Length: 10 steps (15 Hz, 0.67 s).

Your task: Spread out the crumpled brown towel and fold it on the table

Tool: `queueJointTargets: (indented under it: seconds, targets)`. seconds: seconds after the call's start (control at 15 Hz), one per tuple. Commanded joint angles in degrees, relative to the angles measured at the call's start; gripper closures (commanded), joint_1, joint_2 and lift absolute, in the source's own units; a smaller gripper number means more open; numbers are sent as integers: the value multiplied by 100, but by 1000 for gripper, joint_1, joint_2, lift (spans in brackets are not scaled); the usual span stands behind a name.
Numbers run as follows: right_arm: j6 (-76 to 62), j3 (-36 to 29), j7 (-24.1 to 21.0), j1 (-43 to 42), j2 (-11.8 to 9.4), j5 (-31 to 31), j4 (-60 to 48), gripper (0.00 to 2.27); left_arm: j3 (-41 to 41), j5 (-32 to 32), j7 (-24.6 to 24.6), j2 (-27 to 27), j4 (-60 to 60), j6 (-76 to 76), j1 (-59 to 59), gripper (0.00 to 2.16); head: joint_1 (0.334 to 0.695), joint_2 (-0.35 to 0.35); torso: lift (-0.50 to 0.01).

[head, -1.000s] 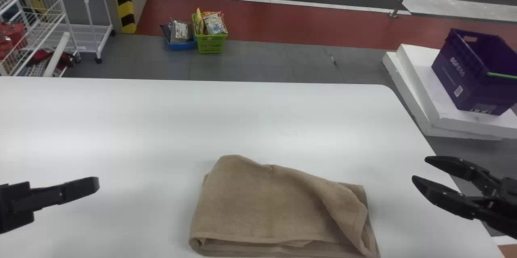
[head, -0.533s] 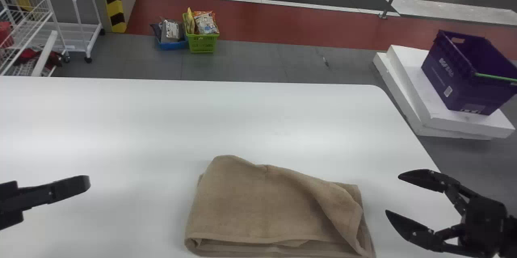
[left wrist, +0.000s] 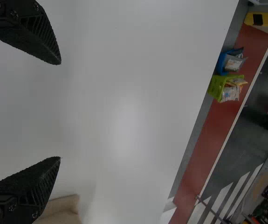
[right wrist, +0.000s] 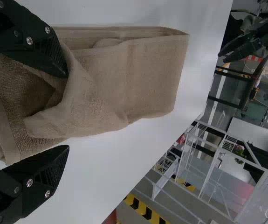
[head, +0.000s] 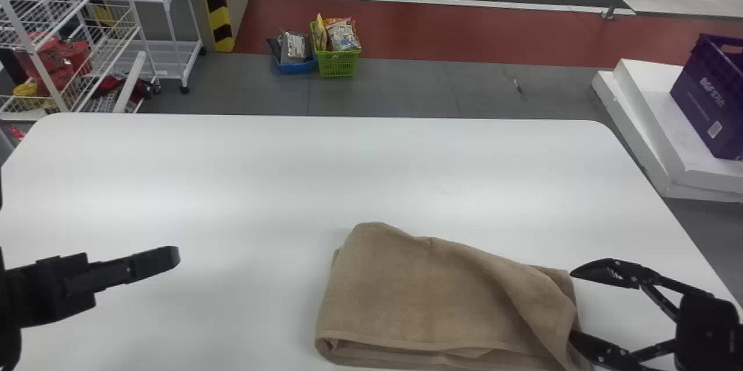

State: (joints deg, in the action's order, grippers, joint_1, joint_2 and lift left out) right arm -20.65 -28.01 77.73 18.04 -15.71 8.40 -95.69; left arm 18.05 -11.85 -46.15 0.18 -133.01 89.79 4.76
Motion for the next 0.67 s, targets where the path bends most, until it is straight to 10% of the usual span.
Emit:
queueJointTargets:
  seconds: [0.0,0.2,0.6]
  targets:
    - [813,94,49,-231,-11,338,-55,1146,6,-28,0,-32,-14,24,8,87,695,-73,-127]
    - [2044,-11,59,-477,-73,136,-81,1771,6,-36,0,-32,-41,24,-1,87,695,-75,-127]
    - [6052,-319,59,-714,-29,-681,-784,1899,-100,-72,62,-32,-41,24,-71,87,695,-132,-127]
